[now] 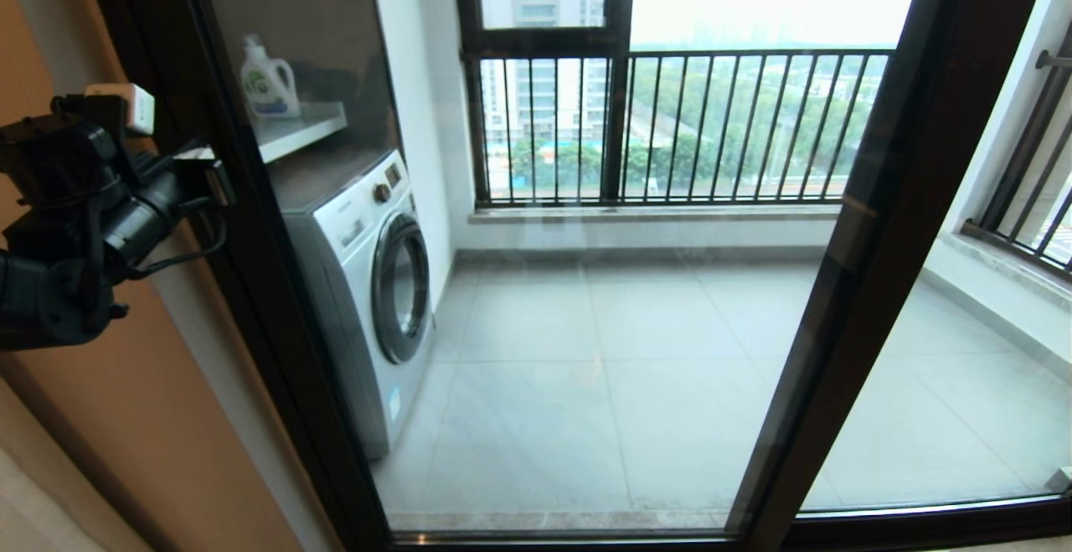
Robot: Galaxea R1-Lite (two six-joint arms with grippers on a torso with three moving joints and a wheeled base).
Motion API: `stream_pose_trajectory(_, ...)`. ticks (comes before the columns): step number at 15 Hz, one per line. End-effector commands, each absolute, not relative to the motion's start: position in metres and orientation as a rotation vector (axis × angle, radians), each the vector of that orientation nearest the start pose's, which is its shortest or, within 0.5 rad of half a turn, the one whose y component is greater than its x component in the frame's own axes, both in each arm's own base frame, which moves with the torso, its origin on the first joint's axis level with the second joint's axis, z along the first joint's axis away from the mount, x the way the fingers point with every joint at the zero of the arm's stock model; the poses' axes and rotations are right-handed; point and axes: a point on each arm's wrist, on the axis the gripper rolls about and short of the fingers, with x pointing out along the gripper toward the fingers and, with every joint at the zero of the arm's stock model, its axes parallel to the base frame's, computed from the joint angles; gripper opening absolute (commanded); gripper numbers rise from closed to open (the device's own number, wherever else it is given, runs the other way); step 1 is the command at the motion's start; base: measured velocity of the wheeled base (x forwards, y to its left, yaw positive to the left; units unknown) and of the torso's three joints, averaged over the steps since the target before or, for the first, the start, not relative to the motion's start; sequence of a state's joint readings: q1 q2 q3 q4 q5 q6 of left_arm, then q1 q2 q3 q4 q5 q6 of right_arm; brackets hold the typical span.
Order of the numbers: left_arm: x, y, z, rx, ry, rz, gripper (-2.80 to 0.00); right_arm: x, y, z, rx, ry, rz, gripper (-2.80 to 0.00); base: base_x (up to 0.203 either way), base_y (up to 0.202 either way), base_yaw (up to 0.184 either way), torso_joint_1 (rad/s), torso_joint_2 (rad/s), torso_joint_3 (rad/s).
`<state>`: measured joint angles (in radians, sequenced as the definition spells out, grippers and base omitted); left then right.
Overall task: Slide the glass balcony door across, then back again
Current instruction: Close the slid door
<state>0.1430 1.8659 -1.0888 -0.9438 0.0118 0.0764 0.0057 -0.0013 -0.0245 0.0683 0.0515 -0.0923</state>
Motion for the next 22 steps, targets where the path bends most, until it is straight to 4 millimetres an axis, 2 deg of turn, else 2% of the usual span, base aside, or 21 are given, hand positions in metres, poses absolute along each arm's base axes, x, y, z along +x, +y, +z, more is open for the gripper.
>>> stream_pose_trajectory(1, 0.334, 0.042, 0.251, 0.086, -0.19, 0.125, -2.8, -0.025, 0.001, 0.075, -0.093, 0.042, 0.06, -2.8, 0.0, 0.0, 0.0, 0.0, 0.0, 0.0)
stream_pose_trajectory(4, 0.304, 0.042, 0.254, 0.048, -0.188, 0.128, -2.8, -0.025, 0.001, 0.075, -0.093, 0.042, 0.06, -2.8, 0.0, 0.0, 0.0, 0.0, 0.0, 0.0)
stream_pose_trajectory(7, 0.275, 0.065, 0.244, 0.043, -0.149, 0.147, -2.8, -0.025, 0.001, 0.075, -0.093, 0.042, 0.06, -2.8, 0.0, 0.0, 0.0, 0.0, 0.0, 0.0)
stream_pose_trajectory(9, 0.27, 0.083, 0.236, 0.038, -0.118, 0.192, -2.8, -0.025, 0.001, 0.075, -0.093, 0.042, 0.06, -2.8, 0.0, 0.0, 0.0, 0.0, 0.0, 0.0)
stream_pose_trajectory(12, 0.283, 0.103, 0.211, 0.022, -0.037, 0.186, -2.8, -0.025, 0.001, 0.075, -0.093, 0.042, 0.06, -2.8, 0.0, 0.0, 0.0, 0.0, 0.0, 0.0)
stream_pose_trajectory(14, 0.303, 0.112, 0.195, 0.014, 0.006, 0.185, -2.8, -0.025, 0.001, 0.075, -0.093, 0.042, 0.06, -2.8, 0.0, 0.0, 0.0, 0.0, 0.0, 0.0)
stream_pose_trajectory(18, 0.335, 0.124, 0.187, 0.018, 0.005, 0.18, -2.8, -0.025, 0.001, 0.075, -0.093, 0.042, 0.06, -2.8, 0.0, 0.0, 0.0, 0.0, 0.0, 0.0)
stream_pose_trajectory(22, 0.355, 0.122, 0.182, 0.02, -0.001, 0.127, -2.8, -0.025, 0.001, 0.075, -0.093, 0.042, 0.06, -2.8, 0.0, 0.0, 0.0, 0.0, 0.0, 0.0)
